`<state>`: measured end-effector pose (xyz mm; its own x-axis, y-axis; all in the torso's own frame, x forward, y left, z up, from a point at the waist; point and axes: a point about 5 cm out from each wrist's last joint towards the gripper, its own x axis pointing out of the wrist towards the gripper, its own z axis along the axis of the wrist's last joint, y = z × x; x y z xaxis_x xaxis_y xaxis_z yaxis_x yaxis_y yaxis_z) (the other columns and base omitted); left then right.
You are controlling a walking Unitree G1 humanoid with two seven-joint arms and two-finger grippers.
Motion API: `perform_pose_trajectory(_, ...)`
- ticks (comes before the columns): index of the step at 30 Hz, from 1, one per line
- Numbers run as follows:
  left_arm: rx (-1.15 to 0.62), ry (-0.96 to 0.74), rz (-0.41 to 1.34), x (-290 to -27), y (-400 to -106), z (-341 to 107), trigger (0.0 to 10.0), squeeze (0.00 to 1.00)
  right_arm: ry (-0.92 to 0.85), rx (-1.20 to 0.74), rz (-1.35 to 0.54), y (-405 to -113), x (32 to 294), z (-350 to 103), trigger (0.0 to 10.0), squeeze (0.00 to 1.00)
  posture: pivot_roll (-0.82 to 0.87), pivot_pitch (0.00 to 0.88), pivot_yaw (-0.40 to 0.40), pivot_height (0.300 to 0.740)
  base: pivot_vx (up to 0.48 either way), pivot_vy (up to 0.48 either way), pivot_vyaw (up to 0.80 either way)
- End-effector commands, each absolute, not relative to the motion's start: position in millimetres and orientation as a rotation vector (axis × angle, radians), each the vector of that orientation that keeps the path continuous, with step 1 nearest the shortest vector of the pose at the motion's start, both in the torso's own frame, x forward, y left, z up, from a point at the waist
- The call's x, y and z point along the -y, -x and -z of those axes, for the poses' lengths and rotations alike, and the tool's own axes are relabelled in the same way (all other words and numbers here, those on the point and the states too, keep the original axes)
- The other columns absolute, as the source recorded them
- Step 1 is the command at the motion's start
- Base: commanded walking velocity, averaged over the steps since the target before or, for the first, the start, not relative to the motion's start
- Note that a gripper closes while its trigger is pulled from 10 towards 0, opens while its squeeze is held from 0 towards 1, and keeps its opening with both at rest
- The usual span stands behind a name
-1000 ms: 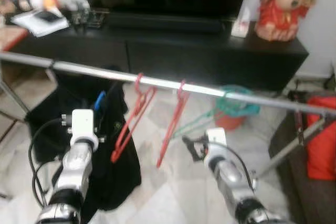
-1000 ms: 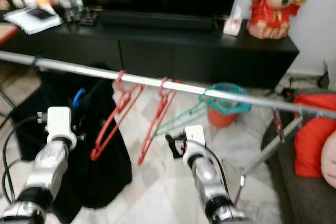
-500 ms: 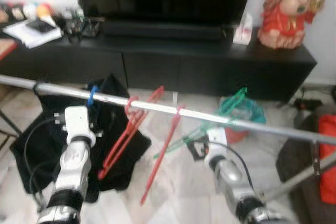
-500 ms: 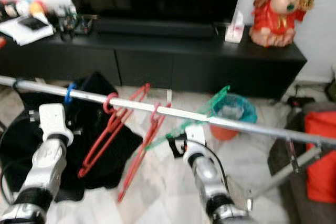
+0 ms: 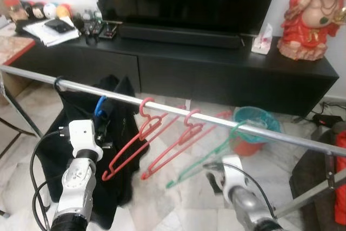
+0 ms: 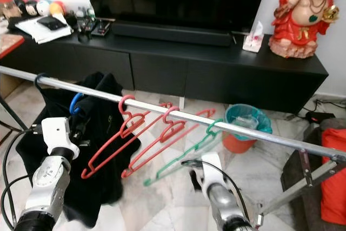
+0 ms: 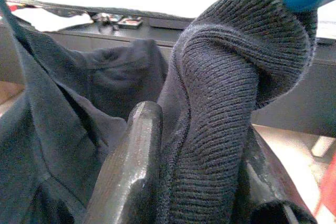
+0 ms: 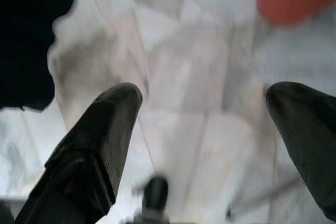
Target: Hang hanger
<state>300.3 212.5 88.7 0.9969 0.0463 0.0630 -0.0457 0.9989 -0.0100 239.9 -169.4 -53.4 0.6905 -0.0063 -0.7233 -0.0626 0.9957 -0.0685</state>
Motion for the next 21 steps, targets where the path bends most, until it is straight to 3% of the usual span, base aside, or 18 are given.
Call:
perform_pose_trajectory(1,0.154,0.015,-0.002,-207.3,-310.3,-112.4,10.0,0.00,0.064,-0.843,0.001,-235.8,169.7,56.8,10.0,0.00,-0.06,0.000,-0.012,0.740,0.000,0.000,0.00)
perform_pose_trajectory(8,0.123,0.076,0.112,-203.9,-321.9,-119.1,10.0,0.00,0.040,-0.918,0.025,-221.9,165.5,66.7,10.0,0.00,-0.05,0.000,-0.002,0.740,0.000,0.000,0.00)
perform_pose_trajectory(21,0.027,0.077,0.299,-183.0,-344.7,-119.8,10.0,0.00,-0.041,-0.840,0.017,-238.0,145.4,56.7,10.0,0.00,-0.05,0.000,0.031,0.740,0.000,0.000,0.00)
